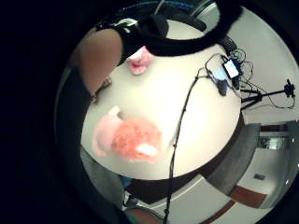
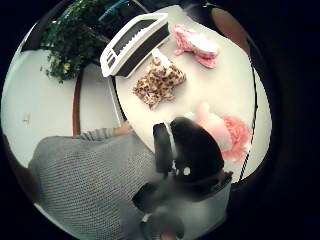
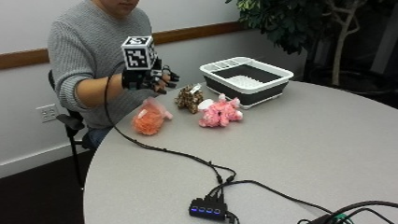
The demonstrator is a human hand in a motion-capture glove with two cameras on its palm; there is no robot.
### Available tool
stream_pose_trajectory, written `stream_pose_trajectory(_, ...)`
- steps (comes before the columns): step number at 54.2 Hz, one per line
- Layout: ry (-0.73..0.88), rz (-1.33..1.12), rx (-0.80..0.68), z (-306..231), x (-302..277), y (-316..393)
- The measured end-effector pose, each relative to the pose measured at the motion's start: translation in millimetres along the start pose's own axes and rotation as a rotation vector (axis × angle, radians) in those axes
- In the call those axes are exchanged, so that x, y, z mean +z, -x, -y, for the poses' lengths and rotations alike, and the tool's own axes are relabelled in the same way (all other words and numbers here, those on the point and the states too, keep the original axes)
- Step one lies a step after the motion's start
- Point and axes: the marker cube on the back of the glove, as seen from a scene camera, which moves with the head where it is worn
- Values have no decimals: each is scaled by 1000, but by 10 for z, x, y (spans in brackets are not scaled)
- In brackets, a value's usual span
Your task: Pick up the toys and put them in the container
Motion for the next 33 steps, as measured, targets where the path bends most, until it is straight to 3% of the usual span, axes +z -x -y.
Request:
stream_pose_trajectory(4, 132, 129, 213, 3, 307, -19)
stream_pose_trajectory(10, 321, -29, 224, -256, 1144, 357)
stream_pose_trajectory(14, 265, -144, 200, -331, 1280, 490)
stream_pose_trajectory(22, 217, -114, 219, -323, 1289, 401)
stream_pose_trajectory(29, -48, -92, 201, -264, 1272, 219)
stream_pose_trajectory(33, -108, -19, 195, -195, 1128, 38)
